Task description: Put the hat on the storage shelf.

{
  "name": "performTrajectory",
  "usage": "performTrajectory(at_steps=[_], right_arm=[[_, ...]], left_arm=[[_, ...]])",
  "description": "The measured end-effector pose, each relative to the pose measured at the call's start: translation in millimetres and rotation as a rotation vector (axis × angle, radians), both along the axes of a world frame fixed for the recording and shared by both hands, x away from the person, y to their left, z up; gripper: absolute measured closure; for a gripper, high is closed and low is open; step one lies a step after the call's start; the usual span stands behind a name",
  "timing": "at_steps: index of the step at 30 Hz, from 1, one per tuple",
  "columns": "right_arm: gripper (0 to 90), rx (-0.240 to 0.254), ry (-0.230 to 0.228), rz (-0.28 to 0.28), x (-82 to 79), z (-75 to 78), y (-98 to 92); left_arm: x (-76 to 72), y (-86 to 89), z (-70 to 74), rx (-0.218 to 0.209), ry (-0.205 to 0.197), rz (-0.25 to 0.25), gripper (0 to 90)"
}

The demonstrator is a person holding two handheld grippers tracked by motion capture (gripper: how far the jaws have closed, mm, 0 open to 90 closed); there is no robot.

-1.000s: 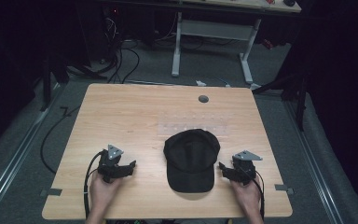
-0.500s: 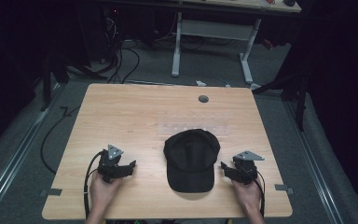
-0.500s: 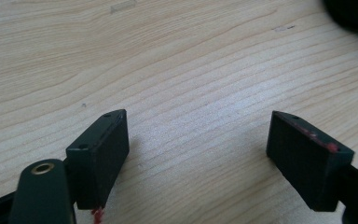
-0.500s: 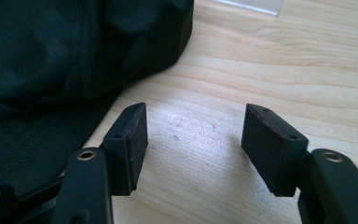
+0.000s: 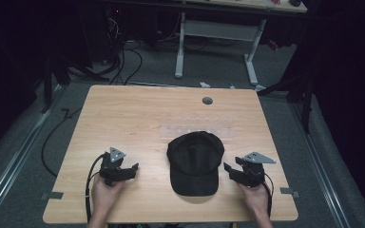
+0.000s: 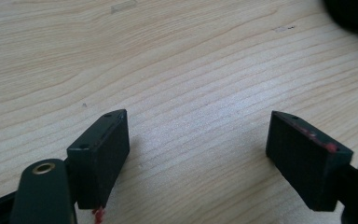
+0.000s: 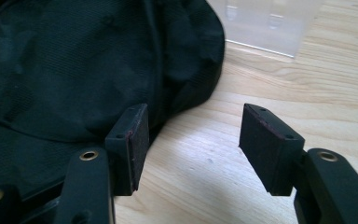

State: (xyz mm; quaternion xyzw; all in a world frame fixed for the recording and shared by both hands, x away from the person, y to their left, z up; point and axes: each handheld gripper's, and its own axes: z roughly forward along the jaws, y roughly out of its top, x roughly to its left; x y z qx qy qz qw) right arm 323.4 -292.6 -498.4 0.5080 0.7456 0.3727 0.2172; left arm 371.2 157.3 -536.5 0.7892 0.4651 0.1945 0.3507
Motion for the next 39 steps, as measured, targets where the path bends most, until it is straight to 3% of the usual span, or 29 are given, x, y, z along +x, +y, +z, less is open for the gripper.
performTrajectory(at_steps=[7,18,23,28,39], right_arm=[[45.3,0.003,0.017,0.011,4.2,16.3,8.3],[46.4,0.016,-0.038,0.076,17.7,33.4,22.4],[47.6,0.01,-0.031,0.085,25.1,33.6,27.5],[51.3,-0.039,-0.022,0.083,37.1,30.7,34.3],[61.1,-0.017,-0.014,0.066,46.1,24.7,37.9]], left_arm=[[0.0,0.0,0.0,0.0,0.0,0.0,21.7],[0.0,0.0,0.0,0.0,0.0,0.0,21.7],[0.0,0.0,0.0,0.0,0.0,0.0,21.7],[0.0,-0.1,0.0,0.0,0.0,0.0,21.6],[0.0,-0.1,0.0,0.001,0.0,0.0,21.6]])
